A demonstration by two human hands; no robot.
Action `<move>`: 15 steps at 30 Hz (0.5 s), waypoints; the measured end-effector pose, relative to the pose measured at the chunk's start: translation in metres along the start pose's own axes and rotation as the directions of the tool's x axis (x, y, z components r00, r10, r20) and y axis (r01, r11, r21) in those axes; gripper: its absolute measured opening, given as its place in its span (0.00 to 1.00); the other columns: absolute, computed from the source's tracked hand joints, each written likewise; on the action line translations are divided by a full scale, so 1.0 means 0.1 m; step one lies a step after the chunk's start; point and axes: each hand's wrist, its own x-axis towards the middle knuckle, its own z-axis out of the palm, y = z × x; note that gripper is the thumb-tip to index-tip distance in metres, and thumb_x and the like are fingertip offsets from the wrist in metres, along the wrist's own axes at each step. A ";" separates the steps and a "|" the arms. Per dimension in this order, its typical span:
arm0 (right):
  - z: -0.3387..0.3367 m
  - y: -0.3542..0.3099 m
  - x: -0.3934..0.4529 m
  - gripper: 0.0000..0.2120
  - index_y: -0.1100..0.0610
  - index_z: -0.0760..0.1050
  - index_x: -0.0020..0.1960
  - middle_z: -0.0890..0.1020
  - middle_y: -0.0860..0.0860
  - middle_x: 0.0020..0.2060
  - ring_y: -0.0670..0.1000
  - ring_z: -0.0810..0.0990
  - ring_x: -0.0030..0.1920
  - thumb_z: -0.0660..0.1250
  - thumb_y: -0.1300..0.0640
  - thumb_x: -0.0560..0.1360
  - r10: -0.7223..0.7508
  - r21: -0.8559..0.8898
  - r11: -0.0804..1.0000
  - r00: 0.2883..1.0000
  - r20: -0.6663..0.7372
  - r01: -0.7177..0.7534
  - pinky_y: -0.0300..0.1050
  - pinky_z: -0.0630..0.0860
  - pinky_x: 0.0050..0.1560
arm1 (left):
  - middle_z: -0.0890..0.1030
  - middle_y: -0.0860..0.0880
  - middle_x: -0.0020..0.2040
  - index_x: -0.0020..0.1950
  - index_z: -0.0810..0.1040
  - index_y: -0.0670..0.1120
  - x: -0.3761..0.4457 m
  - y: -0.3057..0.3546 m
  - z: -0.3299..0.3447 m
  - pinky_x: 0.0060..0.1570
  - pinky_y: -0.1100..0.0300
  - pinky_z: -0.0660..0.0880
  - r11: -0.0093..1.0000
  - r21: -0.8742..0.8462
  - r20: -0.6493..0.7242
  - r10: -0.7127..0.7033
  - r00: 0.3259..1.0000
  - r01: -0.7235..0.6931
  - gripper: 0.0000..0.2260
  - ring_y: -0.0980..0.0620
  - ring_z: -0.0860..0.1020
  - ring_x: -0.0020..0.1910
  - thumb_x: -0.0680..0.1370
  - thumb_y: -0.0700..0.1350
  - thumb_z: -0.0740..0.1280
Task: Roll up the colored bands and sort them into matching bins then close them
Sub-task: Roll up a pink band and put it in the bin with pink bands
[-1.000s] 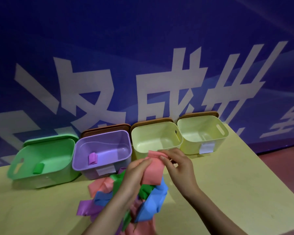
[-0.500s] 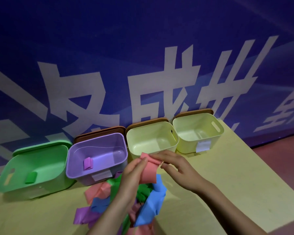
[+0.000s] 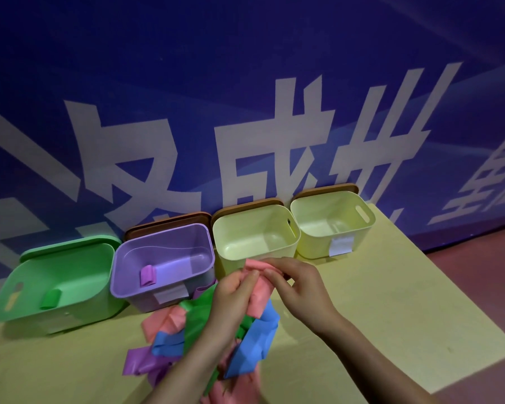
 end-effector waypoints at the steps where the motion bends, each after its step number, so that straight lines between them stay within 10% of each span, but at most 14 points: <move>1: 0.01 -0.01 -0.02 0.17 0.45 0.80 0.59 0.83 0.40 0.50 0.43 0.80 0.48 0.64 0.63 0.78 -0.020 -0.027 0.999 1.000 -0.014 0.020 0.33 0.72 0.44 | 0.83 0.49 0.38 0.41 0.82 0.49 -0.01 -0.01 0.00 0.42 0.57 0.74 1.000 0.008 -0.007 0.004 1.000 -0.004 0.10 0.51 0.80 0.40 0.79 0.40 0.65; 9: -0.01 -0.01 -0.12 0.20 0.42 0.76 0.61 0.79 0.32 0.47 0.38 0.77 0.44 0.65 0.63 0.77 -0.061 -0.069 0.996 0.997 -0.042 0.058 0.28 0.69 0.43 | 0.83 0.43 0.42 0.48 0.82 0.41 -0.08 -0.01 -0.01 0.36 0.63 0.73 0.990 -0.120 0.051 -0.068 0.996 0.074 0.06 0.50 0.79 0.39 0.78 0.39 0.64; 15: -0.07 0.16 -0.08 0.15 0.54 0.79 0.62 0.76 0.35 0.47 0.34 0.75 0.49 0.66 0.60 0.76 -0.069 -0.145 0.987 0.997 0.024 0.071 0.26 0.68 0.49 | 0.83 0.41 0.47 0.52 0.82 0.41 -0.11 0.03 -0.01 0.50 0.50 0.74 0.947 -0.279 0.073 -0.147 0.986 0.161 0.10 0.48 0.80 0.46 0.75 0.41 0.65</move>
